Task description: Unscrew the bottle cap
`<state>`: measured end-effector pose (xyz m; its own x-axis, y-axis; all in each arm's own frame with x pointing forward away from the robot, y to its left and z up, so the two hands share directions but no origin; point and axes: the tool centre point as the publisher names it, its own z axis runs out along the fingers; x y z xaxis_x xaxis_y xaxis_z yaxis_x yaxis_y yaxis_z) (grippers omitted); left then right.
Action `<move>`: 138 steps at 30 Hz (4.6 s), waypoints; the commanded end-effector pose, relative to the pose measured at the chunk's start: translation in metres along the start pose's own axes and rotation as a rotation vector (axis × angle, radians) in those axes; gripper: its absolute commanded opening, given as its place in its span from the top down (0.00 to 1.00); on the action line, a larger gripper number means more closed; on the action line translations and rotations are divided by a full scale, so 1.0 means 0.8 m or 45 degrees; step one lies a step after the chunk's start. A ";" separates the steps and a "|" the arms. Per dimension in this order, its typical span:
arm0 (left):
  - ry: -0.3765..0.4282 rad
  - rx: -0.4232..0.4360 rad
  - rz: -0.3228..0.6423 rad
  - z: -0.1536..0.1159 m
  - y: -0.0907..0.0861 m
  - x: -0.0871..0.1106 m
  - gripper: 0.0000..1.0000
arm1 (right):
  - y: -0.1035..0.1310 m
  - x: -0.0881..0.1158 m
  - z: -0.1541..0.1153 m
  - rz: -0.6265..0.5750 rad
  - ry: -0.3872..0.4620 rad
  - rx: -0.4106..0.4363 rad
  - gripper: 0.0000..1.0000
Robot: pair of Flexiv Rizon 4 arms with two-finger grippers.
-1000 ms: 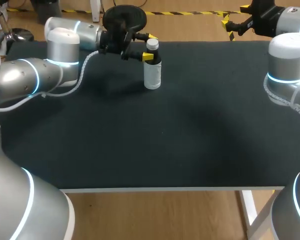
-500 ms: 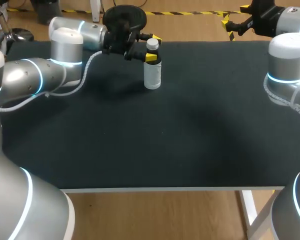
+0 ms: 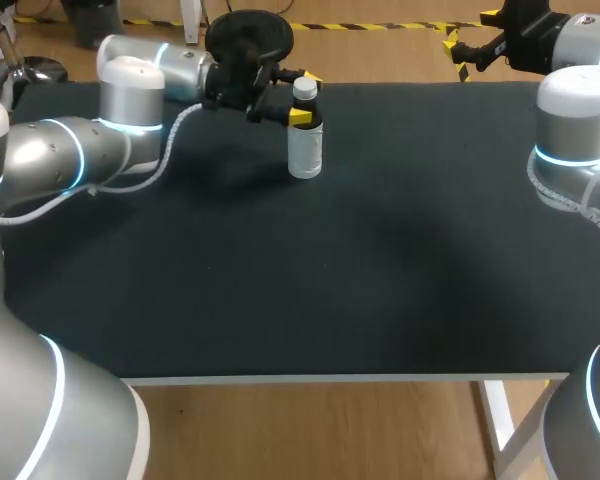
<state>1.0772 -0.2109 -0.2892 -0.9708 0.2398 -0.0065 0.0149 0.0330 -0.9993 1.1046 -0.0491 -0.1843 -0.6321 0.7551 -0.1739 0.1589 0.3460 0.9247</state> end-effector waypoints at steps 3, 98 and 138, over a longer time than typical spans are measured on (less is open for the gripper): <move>0.128 0.010 0.005 -0.003 0.004 -0.008 0.00 | 0.000 0.000 0.000 0.000 0.001 0.000 0.00; 0.144 0.013 0.019 -0.005 0.001 -0.007 1.00 | 0.001 -0.002 0.003 0.017 0.044 -0.029 0.00; 0.144 0.013 0.019 -0.005 0.001 -0.007 1.00 | 0.023 0.149 0.096 -0.001 0.780 -0.254 0.00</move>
<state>1.0761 -0.2080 -0.2871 -0.9641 0.2647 -0.0222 0.0294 0.0235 -0.9993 1.0937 0.0809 -0.2127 -0.9667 0.2558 0.0017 0.0521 0.1902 0.9804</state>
